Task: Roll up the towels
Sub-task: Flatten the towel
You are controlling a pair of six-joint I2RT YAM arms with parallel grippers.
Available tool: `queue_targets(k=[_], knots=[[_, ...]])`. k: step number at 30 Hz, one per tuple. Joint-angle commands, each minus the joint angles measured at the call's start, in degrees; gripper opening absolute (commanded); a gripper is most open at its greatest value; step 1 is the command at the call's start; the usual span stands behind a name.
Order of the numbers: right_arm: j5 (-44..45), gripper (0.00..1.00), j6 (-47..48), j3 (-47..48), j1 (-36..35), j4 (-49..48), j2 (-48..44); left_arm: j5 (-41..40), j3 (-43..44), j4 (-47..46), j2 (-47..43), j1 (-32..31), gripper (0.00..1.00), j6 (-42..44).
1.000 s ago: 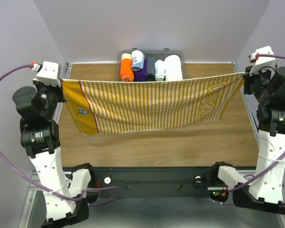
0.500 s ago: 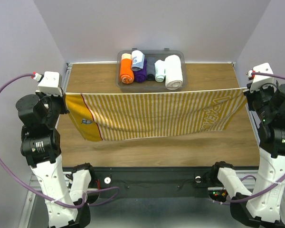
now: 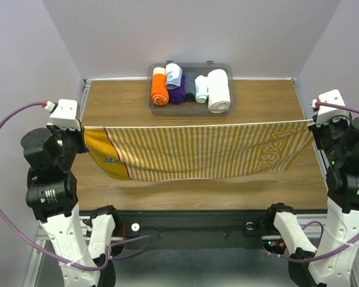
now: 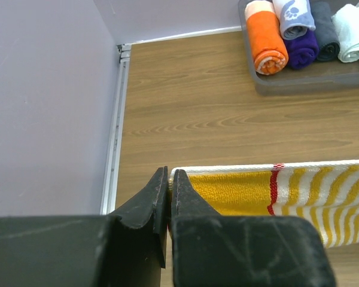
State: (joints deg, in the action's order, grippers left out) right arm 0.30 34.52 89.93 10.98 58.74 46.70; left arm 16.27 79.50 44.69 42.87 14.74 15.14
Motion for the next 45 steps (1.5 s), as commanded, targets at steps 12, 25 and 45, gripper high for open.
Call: queue_targets(k=[12, 25, 45], knots=[[-1.95, 0.01, 2.22, -10.38, 0.71, -8.71, 8.13, -1.95, -1.54, -7.67, 12.13, 0.37, 0.0, -1.68], [-18.57, 0.01, -4.02, -15.84, 0.79, -27.34, 31.69, 5.08, -17.88, -47.28, 28.39, 0.46, 0.0, -4.5], [-26.92, 0.0, -2.18, -21.8, 0.71, -30.35, 37.68, 15.0, -25.8, -48.56, 33.42, 4.41, 0.0, 11.11]])
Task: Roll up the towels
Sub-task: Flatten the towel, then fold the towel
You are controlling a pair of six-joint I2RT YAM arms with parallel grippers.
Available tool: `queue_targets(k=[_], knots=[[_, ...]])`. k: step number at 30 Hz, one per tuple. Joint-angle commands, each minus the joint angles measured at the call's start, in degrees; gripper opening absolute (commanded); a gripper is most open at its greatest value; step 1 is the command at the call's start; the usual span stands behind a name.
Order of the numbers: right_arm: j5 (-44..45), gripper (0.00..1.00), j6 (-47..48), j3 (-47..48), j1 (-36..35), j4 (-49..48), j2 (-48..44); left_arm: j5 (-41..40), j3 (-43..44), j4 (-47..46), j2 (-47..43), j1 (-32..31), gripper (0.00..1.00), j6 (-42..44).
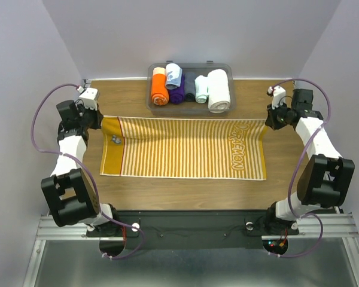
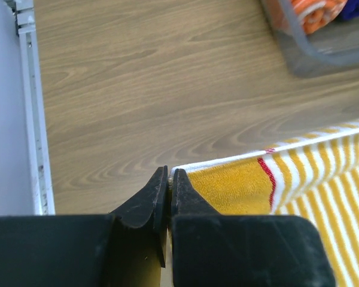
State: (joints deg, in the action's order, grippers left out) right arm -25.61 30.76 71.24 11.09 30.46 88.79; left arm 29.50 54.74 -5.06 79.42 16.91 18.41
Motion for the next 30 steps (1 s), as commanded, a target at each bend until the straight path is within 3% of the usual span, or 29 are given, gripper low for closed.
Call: queue_targets(k=[1, 6, 9, 10, 14, 19, 21, 22, 24, 26, 27, 30], knots=[[-0.94, 0.01, 1.93, -4.87, 0.6, -1.98, -5.81, 2.58, -1.56, 3.19, -3.3, 3.65, 0.0, 9.69], [-0.59, 0.01, 3.77, -10.42, 0.6, -1.28, -9.42, 14.51, -0.52, 17.07, -2.52, 7.52, 0.0, 27.79], [-0.23, 0.01, 5.97, -13.4, 0.6, 0.12, -11.44, 19.44, 3.16, 33.56, 3.0, 9.02, 0.0, 45.58], [-0.41, 0.01, 6.58, -13.93, 0.6, 0.48, -11.97, 20.68, 3.79, 33.62, 4.33, 9.8, 0.0, 48.7], [-1.64, 0.0, 9.04, -15.34, 0.6, 2.5, -13.38, 25.78, 5.99, 51.77, 10.05, 14.28, 0.01, 68.44], [-2.25, 0.0, 12.65, -18.24, 0.6, 4.87, -14.6, 24.39, 2.49, 54.62, 8.31, 15.88, 0.09, 78.42], [-2.87, 0.06, 13.44, -19.82, 0.6, 5.22, -15.49, 22.02, -0.15, 54.98, 5.85, 15.88, 0.23, 84.05], [-2.96, 0.25, 14.4, -20.17, 0.6, 6.44, -16.28, 21.4, -2.42, 53.76, 2.7, 15.96, 0.29, 84.15], [-3.05, 0.48, 15.37, -20.62, 0.6, 8.03, -17.33, 20.25, -3.85, 53.31, -0.39, 16.05, 0.45, 84.59], [-2.87, 0.71, 16.25, -20.88, 0.6, 10.58, -20.65, 19.63, -3.59, 54.62, -4.87, 16.84, 0.72, 84.51], [-2.96, 0.74, 16.61, -20.62, 0.6, 11.81, -22.42, 20.59, -2.54, 55.85, -7.41, 17.37, 0.98, 83.72], [-4.01, 0.75, 15.91, -17.74, 0.6, 13.66, -26.2, 22.88, -0.08, 57.79, -10.06, 19.04, 0.99, 80.65]])
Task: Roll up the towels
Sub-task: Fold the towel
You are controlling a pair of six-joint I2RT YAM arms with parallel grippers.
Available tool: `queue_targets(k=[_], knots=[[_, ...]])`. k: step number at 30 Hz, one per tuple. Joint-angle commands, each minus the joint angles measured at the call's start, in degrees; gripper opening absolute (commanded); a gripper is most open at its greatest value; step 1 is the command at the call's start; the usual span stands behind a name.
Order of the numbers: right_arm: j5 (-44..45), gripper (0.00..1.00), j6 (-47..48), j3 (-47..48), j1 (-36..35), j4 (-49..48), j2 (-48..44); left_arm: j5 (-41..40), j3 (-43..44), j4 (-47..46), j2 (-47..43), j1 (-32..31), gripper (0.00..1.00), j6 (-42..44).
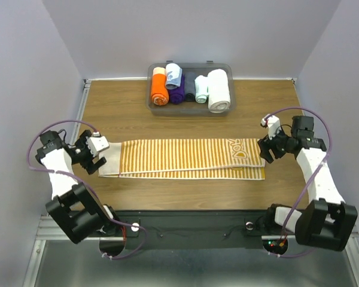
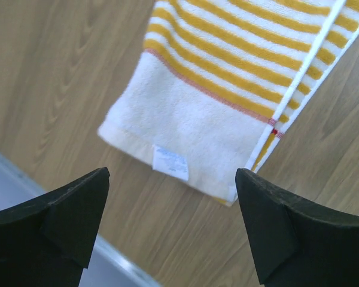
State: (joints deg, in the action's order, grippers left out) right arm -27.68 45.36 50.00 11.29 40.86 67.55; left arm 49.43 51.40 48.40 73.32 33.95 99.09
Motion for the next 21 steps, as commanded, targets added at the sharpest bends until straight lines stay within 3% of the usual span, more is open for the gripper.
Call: queue_targets(k=[1, 4, 5, 7, 10, 11, 15, 21], knots=[[-2.46, 0.75, -0.78, 4.57, 0.4, 3.96, -4.97, 3.21, 4.32, 4.68, -4.84, 1.99, 0.99, -2.91], [-5.97, 0.71, -4.22, 8.35, 0.4, 4.4, -1.56, 6.9, 3.98, -0.98, -6.52, 1.99, 0.99, -11.42], [-7.11, 0.67, -6.67, 9.23, 0.4, 4.32, -0.06, 7.78, 3.28, -4.68, -6.87, 1.64, 0.99, -23.03], [-8.88, 0.58, -9.4, 11.16, 0.4, 4.23, 5.12, 6.65, 1.7, -10.58, -7.4, 0.07, 0.99, -29.97], [-8.18, 0.52, -10.82, 11.7, -0.3, 3.79, 8.56, -1.33, -1.11, -18.4, -9.23, -5.81, 0.99, -38.93], [-7.74, 0.5, -12.04, 11.44, -0.82, 3.35, 9.87, -4.31, -3.73, -25.04, -9.86, -7.57, 0.99, -42.02], [-4.58, 0.49, -17.58, 10.21, -4.34, 0.19, 12.95, -15.04, -7.8, -31.6, -8.12, -15.31, 0.99, -50.01], [0.77, 0.48, -20.32, 7.66, -7.16, -3.33, 20.24, -18.93, -5.96, -36.09, 2.43, -16.82, 0.99, -62.34]])
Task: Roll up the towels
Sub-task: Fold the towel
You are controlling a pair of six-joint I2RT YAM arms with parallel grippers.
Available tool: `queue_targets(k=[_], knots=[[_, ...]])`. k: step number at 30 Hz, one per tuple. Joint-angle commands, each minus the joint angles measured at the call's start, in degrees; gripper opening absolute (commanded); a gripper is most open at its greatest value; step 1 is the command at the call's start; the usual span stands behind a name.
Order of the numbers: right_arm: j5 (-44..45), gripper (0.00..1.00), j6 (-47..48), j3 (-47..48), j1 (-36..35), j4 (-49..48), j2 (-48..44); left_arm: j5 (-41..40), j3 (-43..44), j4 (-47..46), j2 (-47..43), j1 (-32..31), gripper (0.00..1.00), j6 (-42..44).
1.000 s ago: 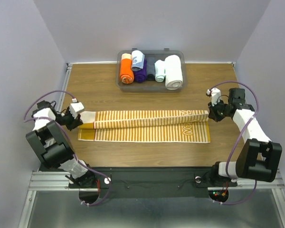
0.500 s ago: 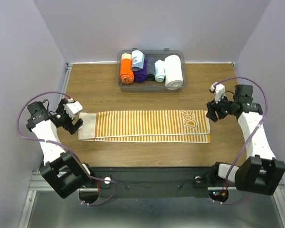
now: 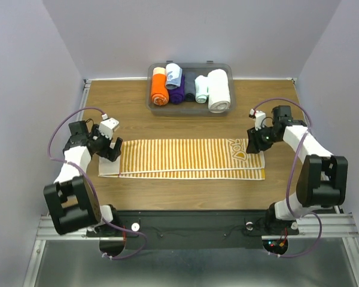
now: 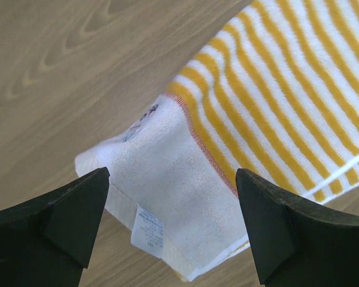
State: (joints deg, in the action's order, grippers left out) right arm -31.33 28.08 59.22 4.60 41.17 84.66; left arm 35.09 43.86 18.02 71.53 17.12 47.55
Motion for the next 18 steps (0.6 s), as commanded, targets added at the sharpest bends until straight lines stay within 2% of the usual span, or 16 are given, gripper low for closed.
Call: queue_targets(k=[1, 7, 10, 18], knots=[[6.7, 0.48, -2.85, -1.91, -0.47, -4.6, 4.18, -4.77, 1.67, -7.02, 6.67, -0.07, 0.99, -13.25], [12.17, 0.47, -1.01, 0.8, -0.47, -8.99, 12.87, -7.05, 3.34, -11.16, 13.18, -2.8, 0.99, -20.64], [13.4, 0.45, -0.39, 5.45, -0.38, -9.7, 16.23, -6.35, 5.18, -12.57, 15.74, -4.11, 0.99, -25.39], [16.57, 0.45, -0.21, 14.6, -0.38, -10.23, 21.6, -8.72, 5.89, -15.3, 17.07, -10.27, 0.99, -37.61]])
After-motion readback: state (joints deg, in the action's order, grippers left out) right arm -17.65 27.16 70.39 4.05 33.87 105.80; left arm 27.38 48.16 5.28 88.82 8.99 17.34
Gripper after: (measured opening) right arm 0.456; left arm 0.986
